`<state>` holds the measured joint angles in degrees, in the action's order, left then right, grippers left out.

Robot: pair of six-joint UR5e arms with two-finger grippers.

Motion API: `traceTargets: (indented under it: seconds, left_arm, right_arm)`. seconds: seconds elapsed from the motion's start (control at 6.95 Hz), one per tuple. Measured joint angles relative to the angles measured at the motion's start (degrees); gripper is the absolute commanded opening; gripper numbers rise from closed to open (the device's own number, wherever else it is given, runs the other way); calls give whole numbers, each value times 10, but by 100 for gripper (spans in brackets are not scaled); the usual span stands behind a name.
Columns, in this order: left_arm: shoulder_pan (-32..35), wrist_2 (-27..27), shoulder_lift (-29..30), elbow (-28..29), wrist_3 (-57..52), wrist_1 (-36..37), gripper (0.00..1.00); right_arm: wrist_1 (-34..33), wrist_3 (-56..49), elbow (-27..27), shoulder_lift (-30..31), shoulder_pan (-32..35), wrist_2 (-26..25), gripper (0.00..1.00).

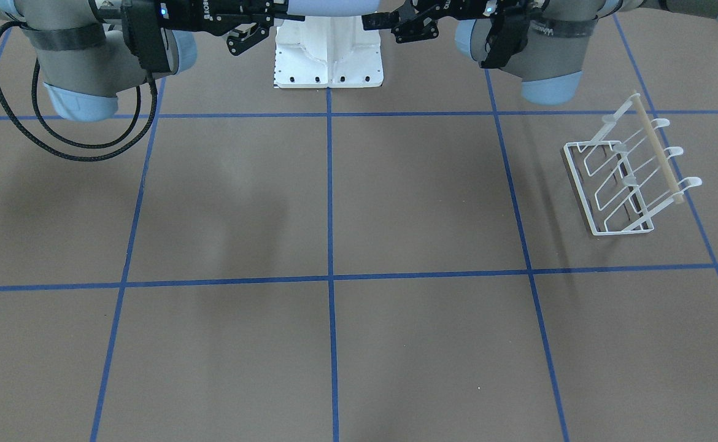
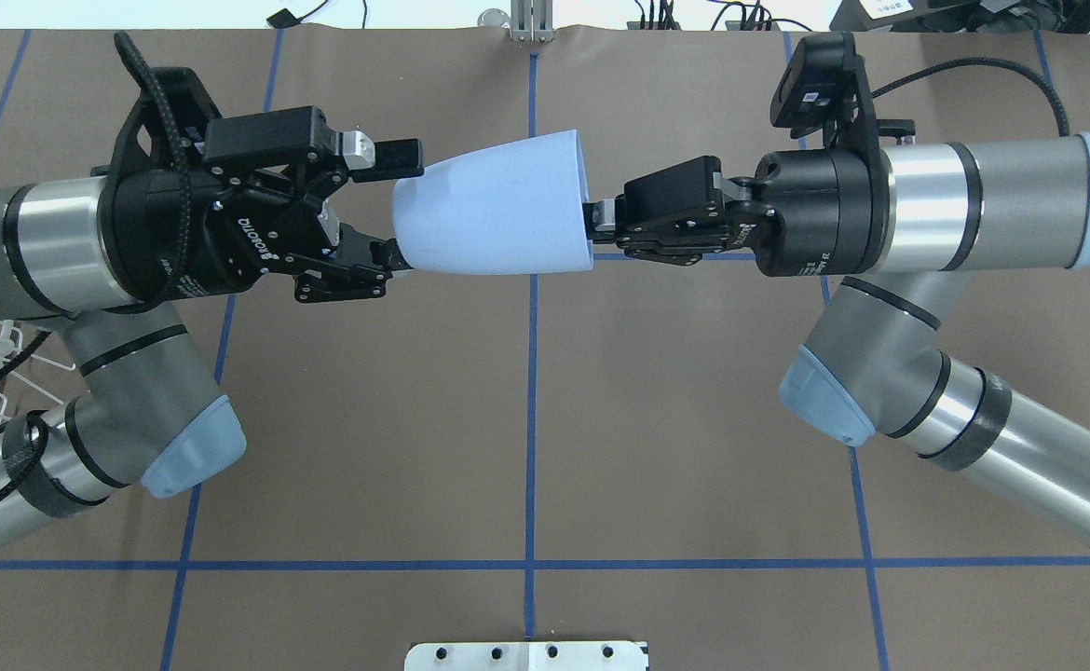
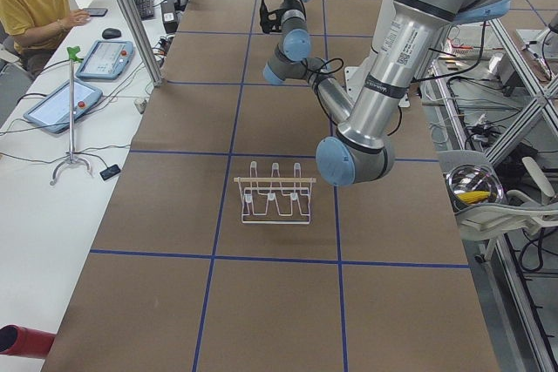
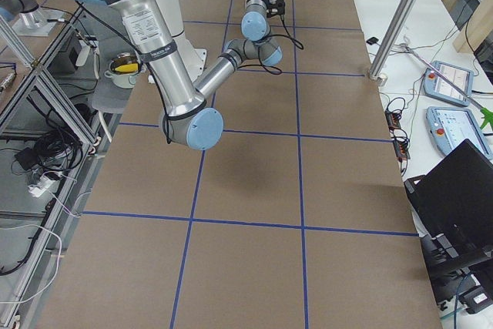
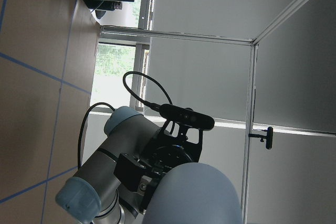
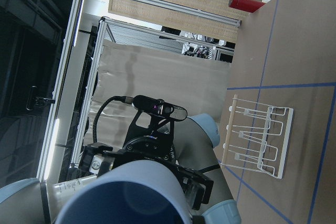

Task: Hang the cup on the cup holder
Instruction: 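Grasp the cup base with the left gripper while the right gripper releases and withdraws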

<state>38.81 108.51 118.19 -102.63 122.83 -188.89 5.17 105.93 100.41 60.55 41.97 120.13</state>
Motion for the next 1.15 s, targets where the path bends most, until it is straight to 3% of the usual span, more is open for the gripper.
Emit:
traceTargets:
  seconds: [0.29, 0.43, 0.72, 0.86, 1.01, 1.15]
  left_arm:
    - [-9, -8, 1, -3, 0, -1, 88]
    - [-12, -13, 1, -4, 0, -1, 66]
    - [-16, -19, 1, -4, 11, -4, 0]
    - [-17, -23, 1, -2, 20, -12, 0]
    - [-18, -26, 1, -1, 25, -19, 0]
    - [-18, -27, 2, -1, 26, -22, 0]
  right_arm:
    - [0, 0, -1, 0, -2, -6, 0]
    - [0, 0, -1, 0, -3, -9, 0]
    - [0, 0, -1, 0, -6, -14, 0]
    - [0, 0, 0, -1, -6, -16, 33]
    - [0, 0, 0, -1, -7, -18, 98]
    - [0, 0, 0, 0, -7, -19, 100]
